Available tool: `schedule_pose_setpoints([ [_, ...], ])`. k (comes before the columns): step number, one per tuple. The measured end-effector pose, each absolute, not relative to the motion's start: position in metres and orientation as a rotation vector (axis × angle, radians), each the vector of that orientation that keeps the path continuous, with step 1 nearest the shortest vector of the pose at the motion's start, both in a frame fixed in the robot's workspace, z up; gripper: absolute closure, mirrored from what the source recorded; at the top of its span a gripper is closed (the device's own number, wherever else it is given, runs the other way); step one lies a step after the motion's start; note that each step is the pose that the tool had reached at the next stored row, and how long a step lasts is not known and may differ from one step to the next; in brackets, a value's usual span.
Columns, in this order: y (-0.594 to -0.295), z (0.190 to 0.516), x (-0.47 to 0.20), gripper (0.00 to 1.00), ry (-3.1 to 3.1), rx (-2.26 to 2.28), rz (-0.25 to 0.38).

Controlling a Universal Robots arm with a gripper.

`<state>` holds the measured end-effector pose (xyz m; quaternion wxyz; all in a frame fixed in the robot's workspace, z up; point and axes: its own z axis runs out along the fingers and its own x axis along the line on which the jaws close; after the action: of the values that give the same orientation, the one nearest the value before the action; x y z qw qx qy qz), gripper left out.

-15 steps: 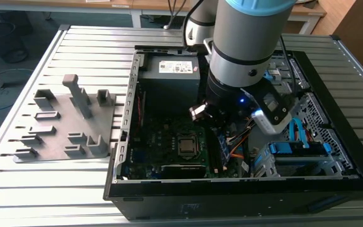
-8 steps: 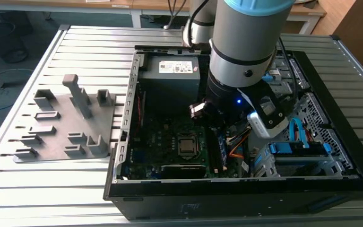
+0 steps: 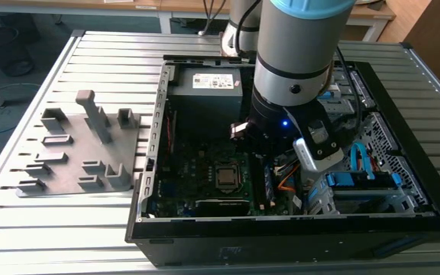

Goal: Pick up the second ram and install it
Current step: 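Insert the second ram into the second slot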

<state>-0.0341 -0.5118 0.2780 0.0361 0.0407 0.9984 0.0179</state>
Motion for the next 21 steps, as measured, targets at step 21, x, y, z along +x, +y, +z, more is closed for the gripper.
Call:
schedule_pose_setpoints([
  [21, -0.5116, 0.2764, -0.0339, 0.86, 3.123, -0.025, 0.056],
])
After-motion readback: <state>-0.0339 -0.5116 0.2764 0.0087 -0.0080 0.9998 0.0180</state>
